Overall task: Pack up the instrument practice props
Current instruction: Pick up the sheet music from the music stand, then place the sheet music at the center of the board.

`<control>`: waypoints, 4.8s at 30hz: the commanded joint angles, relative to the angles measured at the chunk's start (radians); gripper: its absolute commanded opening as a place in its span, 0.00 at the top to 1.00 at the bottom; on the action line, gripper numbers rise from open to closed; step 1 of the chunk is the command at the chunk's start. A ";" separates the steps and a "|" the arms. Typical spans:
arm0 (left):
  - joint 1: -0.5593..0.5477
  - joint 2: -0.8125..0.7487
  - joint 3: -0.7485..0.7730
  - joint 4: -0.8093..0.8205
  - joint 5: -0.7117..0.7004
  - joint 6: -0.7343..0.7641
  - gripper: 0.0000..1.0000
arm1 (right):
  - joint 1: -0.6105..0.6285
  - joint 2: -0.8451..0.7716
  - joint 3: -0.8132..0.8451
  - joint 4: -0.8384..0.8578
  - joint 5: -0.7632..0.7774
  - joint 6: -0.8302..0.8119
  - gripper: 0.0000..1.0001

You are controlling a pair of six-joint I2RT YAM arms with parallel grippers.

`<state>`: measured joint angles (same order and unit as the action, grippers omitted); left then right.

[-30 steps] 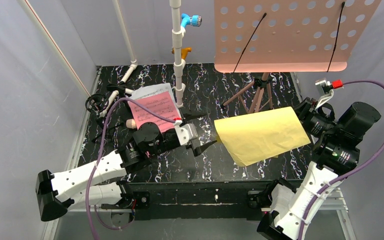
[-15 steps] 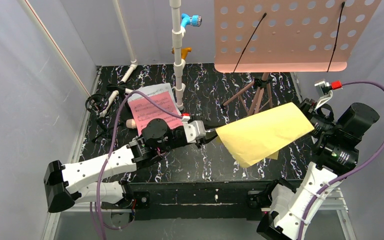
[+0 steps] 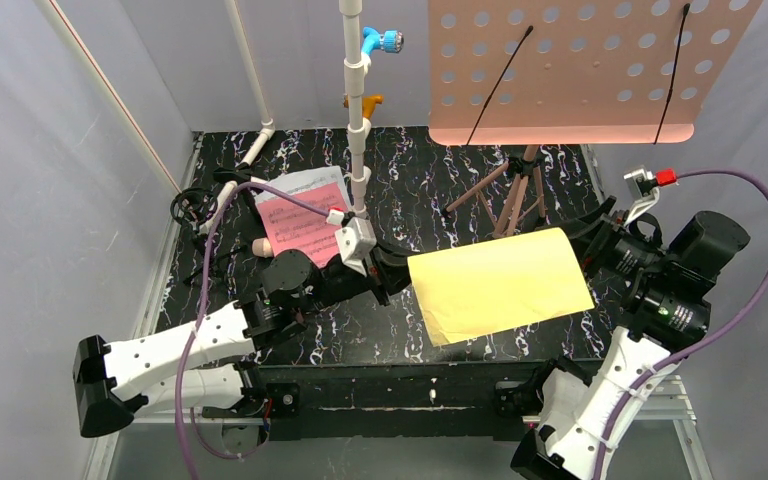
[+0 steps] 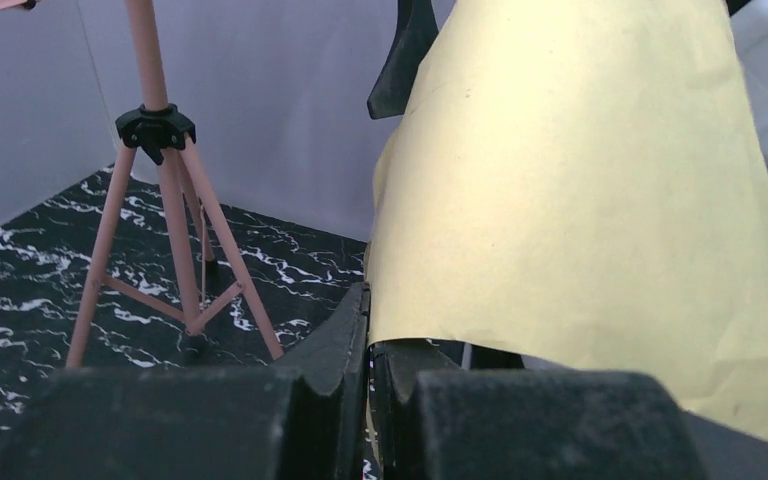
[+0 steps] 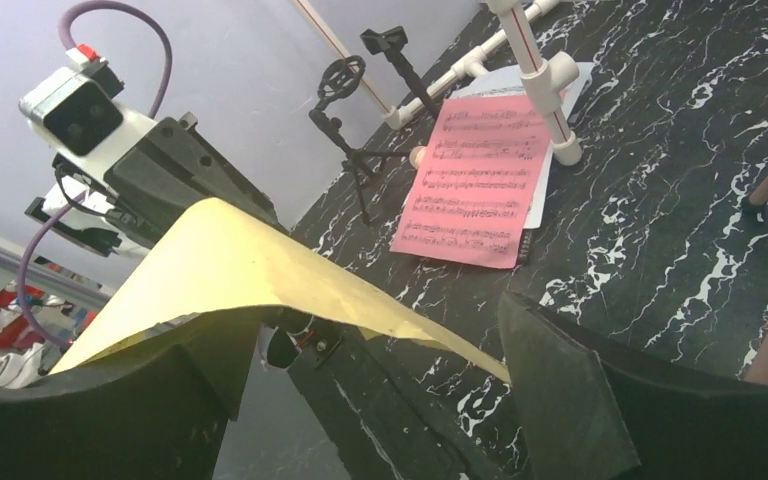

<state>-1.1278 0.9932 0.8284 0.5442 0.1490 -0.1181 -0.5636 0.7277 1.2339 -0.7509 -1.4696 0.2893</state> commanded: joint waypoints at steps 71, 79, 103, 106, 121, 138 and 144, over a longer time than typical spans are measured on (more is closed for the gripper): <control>0.868 0.173 0.226 -1.080 0.132 -0.283 1.00 | -0.002 -0.009 -0.257 -0.267 0.166 -0.516 0.02; 0.916 0.333 0.303 -1.117 0.015 -0.270 1.00 | -0.001 -0.008 -0.260 -0.259 0.168 -0.518 0.02; 0.921 0.291 0.281 -1.191 -0.106 -0.317 0.31 | -0.001 -0.001 -0.267 -0.252 0.181 -0.519 0.02; 0.923 0.239 0.263 -1.200 -0.095 -0.324 0.19 | 0.000 0.000 -0.267 -0.250 0.182 -0.521 0.02; 0.935 -0.100 0.156 -1.279 0.156 -0.205 0.02 | 0.001 -0.001 -0.267 -0.237 0.199 -0.516 0.02; 0.935 -0.219 0.108 -1.258 0.310 -0.224 0.02 | 0.002 0.009 -0.259 -0.244 0.216 -0.528 0.02; 0.935 -0.265 0.073 -1.208 0.411 -0.257 0.02 | 0.001 0.021 -0.235 -0.268 0.235 -0.559 0.02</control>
<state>-0.1982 0.7658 0.9241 -0.6994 0.4534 -0.3523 -0.5629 0.7395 0.9653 -1.0161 -1.2442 -0.2317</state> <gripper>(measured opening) 0.981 0.983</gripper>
